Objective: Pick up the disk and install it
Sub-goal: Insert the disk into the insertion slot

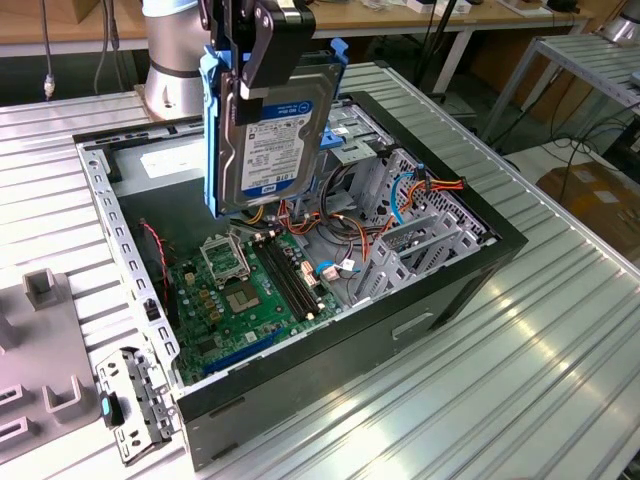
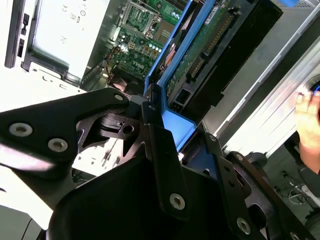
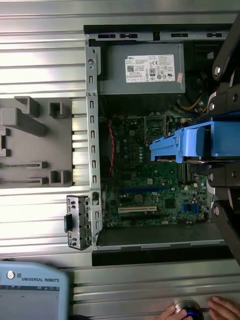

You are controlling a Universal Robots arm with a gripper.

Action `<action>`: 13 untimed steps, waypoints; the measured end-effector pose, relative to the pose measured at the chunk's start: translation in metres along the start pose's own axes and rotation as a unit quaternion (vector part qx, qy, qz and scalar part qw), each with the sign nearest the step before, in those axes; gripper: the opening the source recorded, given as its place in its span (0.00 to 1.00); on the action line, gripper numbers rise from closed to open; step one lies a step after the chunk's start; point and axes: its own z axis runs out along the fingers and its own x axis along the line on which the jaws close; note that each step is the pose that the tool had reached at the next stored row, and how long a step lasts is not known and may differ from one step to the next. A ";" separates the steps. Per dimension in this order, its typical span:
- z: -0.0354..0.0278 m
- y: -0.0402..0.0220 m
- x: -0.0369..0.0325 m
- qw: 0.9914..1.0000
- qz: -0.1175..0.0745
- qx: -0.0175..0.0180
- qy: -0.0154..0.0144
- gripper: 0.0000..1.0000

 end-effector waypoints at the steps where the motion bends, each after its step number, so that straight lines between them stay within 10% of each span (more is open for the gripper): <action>1: 0.0000 0.0000 0.0001 1.000 0.000 0.000 0.000 0.37; 7: 0.0000 -0.0002 0.0034 1.000 0.000 0.000 0.000 0.37; 13: 0.0010 -0.0021 0.0259 1.000 0.000 0.000 0.002 0.37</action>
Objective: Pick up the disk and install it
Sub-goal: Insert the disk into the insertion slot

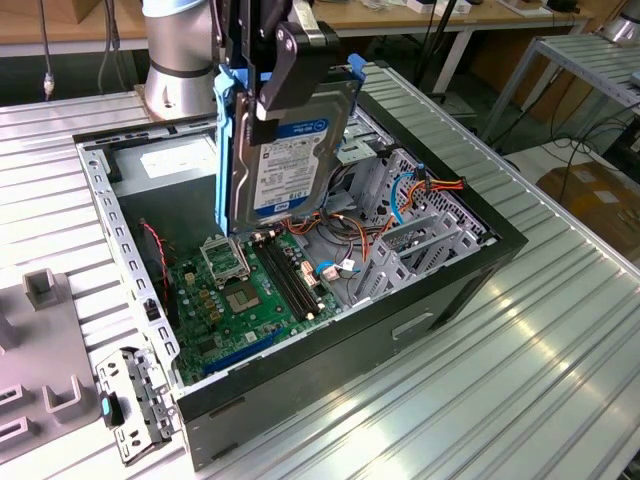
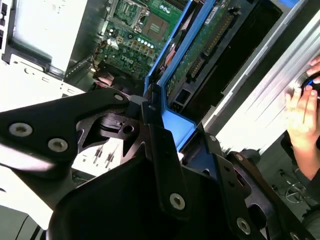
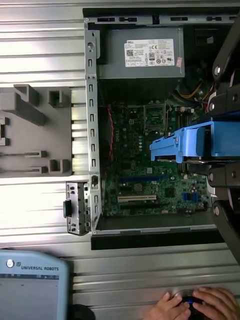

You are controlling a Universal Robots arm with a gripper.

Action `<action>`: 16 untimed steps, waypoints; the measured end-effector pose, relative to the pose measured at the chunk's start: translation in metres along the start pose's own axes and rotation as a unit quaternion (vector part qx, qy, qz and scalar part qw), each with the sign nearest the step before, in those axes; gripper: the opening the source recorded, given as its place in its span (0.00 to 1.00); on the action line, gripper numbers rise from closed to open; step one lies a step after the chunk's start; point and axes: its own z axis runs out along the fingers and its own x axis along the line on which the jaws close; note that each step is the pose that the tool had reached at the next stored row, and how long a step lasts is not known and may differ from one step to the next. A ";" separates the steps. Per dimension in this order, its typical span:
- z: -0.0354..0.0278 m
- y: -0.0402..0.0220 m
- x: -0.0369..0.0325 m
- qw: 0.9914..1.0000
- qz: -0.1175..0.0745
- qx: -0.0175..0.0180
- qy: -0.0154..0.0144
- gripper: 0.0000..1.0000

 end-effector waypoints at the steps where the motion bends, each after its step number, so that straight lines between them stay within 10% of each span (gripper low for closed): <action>1: 0.0003 -0.0013 0.0007 1.000 0.000 0.000 0.000 0.37; 16: 0.0042 -0.0532 0.0093 1.000 0.000 0.000 0.002 0.37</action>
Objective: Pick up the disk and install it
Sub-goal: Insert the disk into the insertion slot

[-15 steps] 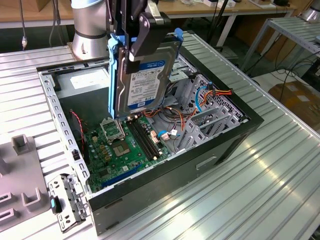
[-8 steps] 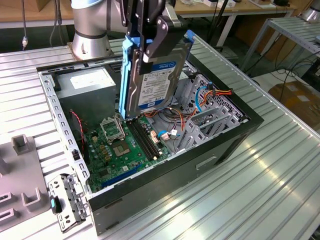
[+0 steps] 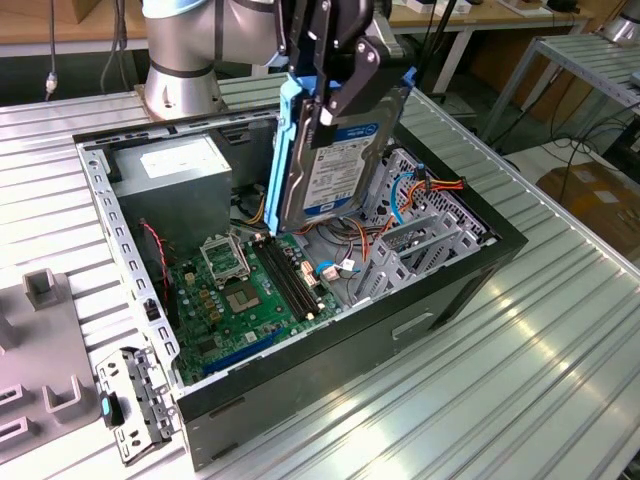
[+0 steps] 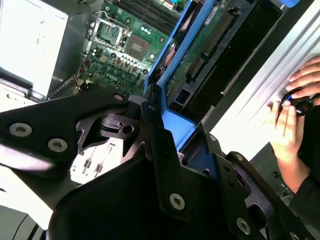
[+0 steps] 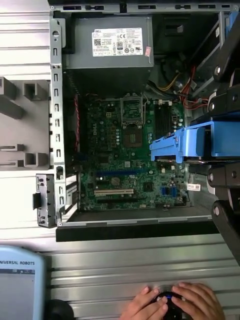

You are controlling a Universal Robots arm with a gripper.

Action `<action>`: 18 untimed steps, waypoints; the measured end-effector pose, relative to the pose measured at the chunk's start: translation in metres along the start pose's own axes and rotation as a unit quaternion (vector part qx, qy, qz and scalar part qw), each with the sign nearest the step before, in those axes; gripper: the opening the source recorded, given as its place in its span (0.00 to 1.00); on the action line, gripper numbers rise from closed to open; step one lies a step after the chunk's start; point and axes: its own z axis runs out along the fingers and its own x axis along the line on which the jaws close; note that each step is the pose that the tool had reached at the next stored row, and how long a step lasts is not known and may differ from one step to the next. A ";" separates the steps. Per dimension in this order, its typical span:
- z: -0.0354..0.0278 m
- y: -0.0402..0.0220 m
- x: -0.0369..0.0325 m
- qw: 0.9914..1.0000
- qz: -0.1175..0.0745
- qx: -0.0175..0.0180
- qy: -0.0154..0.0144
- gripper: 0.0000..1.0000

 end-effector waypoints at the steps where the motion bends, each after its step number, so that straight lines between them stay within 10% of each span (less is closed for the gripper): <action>1: 0.0003 -0.0044 0.0007 1.000 0.000 0.000 0.000 0.37; 5: 0.0011 -0.0095 0.0049 1.000 0.000 0.000 0.001 0.37; 12: 0.0028 -0.0185 0.0378 1.000 0.000 0.000 0.001 0.37; 18: 0.0045 -0.0536 0.0408 1.000 0.000 0.000 0.001 0.37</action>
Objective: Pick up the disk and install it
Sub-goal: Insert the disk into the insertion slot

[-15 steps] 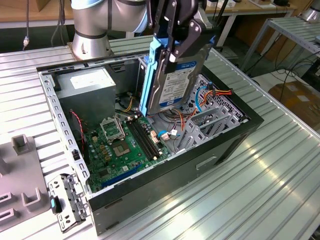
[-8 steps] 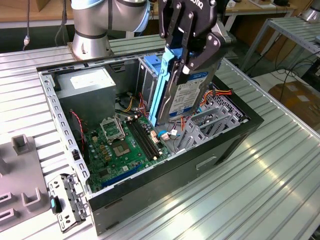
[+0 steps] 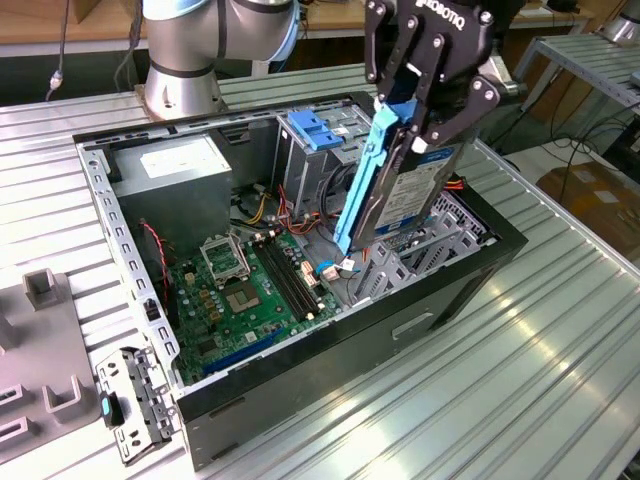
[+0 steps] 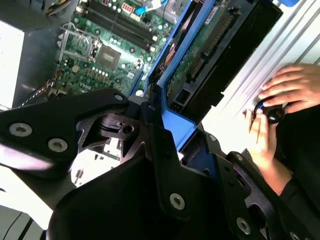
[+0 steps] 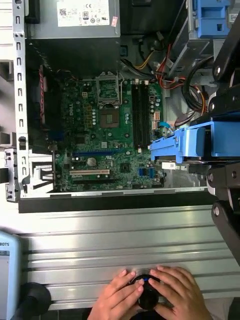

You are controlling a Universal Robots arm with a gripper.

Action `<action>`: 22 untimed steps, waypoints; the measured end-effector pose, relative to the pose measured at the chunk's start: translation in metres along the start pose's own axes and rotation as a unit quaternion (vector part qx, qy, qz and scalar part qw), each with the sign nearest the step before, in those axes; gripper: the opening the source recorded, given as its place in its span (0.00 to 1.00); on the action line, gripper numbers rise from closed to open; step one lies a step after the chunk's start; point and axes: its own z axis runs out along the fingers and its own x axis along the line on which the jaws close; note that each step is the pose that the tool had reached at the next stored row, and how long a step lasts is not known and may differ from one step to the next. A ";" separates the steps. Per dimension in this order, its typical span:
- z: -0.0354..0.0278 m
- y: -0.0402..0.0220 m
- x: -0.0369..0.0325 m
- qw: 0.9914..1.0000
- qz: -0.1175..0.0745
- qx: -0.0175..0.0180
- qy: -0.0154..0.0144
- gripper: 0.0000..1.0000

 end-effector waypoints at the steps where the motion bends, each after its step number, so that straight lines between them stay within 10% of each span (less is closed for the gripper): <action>1: 0.0003 -0.0047 -0.0002 1.000 0.000 0.000 0.000 0.37; 8: 0.0041 -0.0487 -0.0027 1.000 -0.010 0.000 0.000 0.37; 13: 0.0080 -0.0648 -0.0035 1.000 -0.025 0.000 0.000 0.37; 22: 0.0230 -0.0715 -0.0041 1.000 -0.026 0.000 0.000 0.37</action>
